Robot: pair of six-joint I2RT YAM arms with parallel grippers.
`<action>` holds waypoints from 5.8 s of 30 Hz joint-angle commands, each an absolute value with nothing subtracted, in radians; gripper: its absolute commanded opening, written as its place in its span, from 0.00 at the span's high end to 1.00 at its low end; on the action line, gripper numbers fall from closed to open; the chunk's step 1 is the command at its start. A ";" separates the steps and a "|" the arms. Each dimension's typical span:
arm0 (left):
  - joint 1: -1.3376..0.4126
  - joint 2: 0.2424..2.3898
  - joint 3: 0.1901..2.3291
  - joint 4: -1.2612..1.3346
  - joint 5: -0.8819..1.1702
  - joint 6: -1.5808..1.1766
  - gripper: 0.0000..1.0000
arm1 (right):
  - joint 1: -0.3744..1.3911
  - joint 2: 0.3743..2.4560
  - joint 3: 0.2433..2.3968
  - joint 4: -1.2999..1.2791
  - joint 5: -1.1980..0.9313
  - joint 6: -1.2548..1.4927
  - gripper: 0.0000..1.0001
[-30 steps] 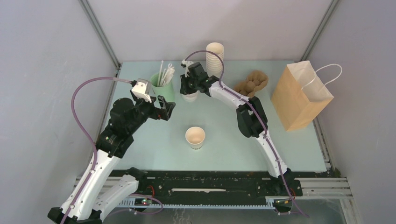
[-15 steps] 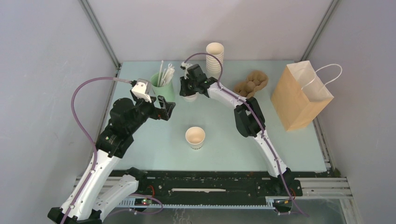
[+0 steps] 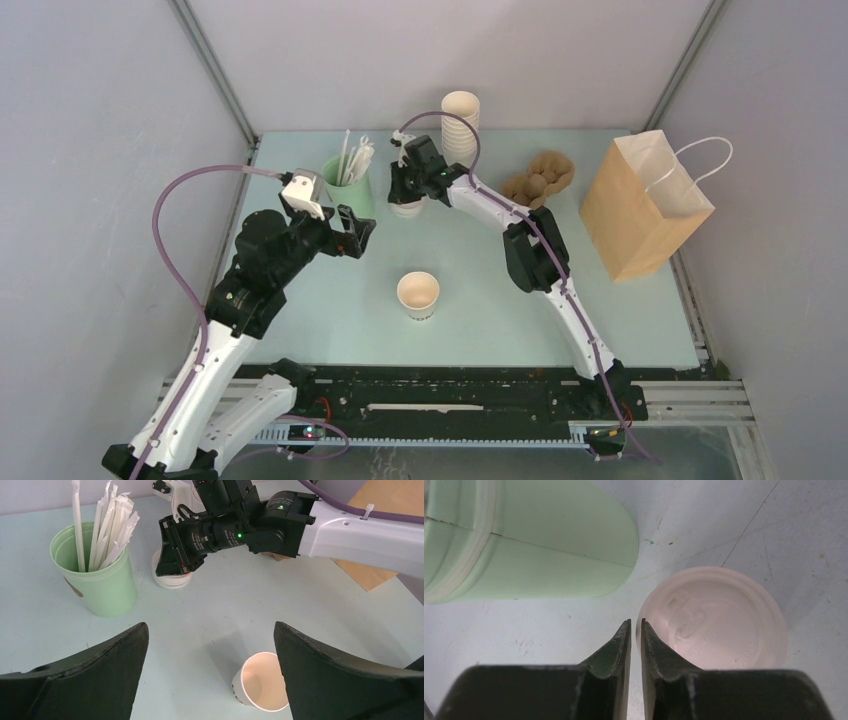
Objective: Pack the takeout coffee
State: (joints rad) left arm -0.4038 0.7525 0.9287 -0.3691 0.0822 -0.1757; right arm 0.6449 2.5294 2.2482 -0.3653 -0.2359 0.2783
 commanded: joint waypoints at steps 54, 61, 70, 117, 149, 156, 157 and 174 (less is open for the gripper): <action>-0.410 0.756 0.947 -0.351 0.094 -0.178 0.00 | 0.653 2.483 2.308 -0.396 -0.207 0.223 0.67; -0.410 0.755 0.948 -0.351 0.098 -0.179 0.00 | 0.663 2.499 2.322 -0.406 -0.195 0.211 0.65; -0.410 0.752 0.948 -0.351 0.095 -0.179 0.00 | 0.667 2.526 2.349 -0.423 -0.190 0.212 0.63; -0.411 0.803 1.020 -0.390 0.154 -0.333 0.00 | 0.546 1.635 1.415 0.117 -0.501 0.627 1.00; -0.627 0.729 0.571 0.375 0.153 -1.230 0.00 | 0.660 1.272 0.723 1.052 -0.580 1.203 1.00; -0.630 0.733 0.573 0.339 0.149 -1.233 0.00 | 0.651 1.263 0.706 1.089 -0.566 1.237 1.00; -0.630 0.730 0.577 0.322 0.145 -1.223 0.00 | 0.651 1.261 0.704 1.093 -0.565 1.241 1.00; -0.652 0.760 0.594 0.324 0.164 -1.190 0.00 | 0.680 1.292 0.704 1.117 -0.557 1.257 1.00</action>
State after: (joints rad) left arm -0.6430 0.7723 0.5835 0.3069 0.1631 -1.2182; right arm 0.6685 1.2823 0.7074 1.0760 -0.5720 1.2594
